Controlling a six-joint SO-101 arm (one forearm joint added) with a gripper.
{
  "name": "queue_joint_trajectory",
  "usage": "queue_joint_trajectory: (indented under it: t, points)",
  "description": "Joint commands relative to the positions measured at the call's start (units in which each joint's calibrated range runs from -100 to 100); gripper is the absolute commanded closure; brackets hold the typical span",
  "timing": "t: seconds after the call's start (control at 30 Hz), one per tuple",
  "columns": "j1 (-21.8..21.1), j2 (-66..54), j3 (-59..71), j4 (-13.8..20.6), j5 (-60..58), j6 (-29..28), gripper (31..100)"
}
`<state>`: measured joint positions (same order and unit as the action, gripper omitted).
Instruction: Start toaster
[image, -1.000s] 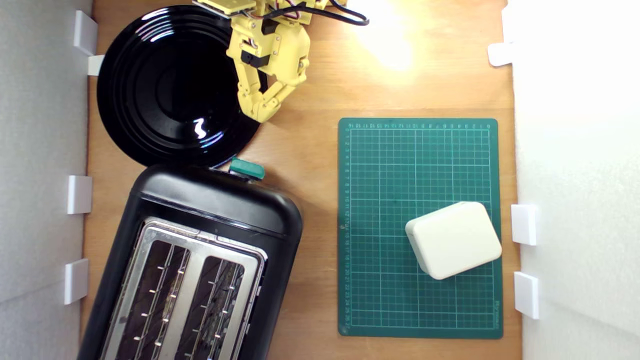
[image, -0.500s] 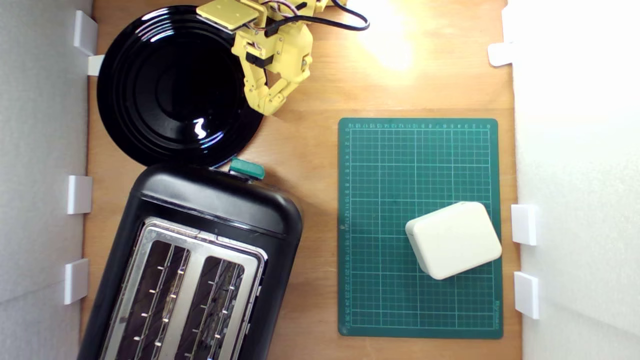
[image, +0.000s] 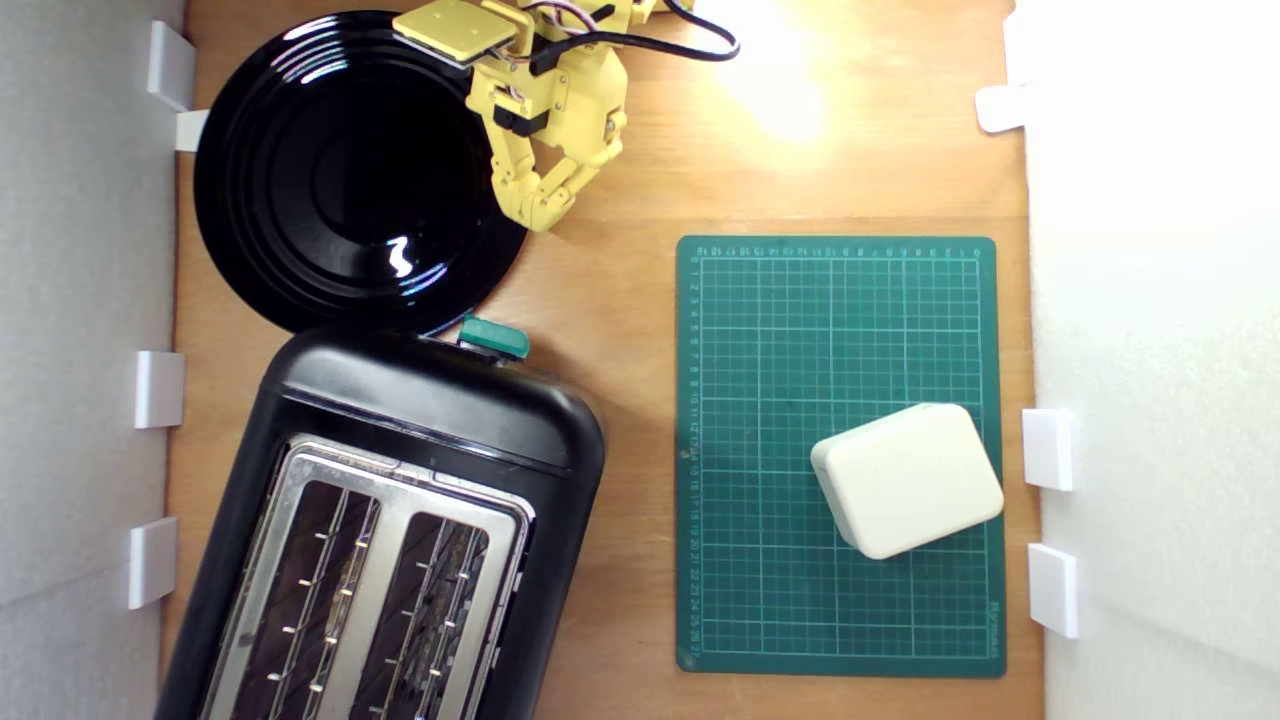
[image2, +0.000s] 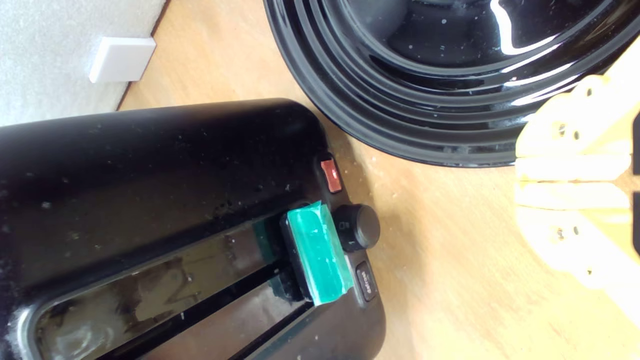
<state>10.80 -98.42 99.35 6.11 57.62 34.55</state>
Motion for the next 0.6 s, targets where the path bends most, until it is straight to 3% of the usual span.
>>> queue_joint_trajectory:
  t: [0.0,0.57]
  points:
    - [-0.24,-0.83,0.47,-0.11,0.76,-0.19,98.9]
    - [-0.24,-0.83,0.47,0.17,0.76,-0.19,98.9]
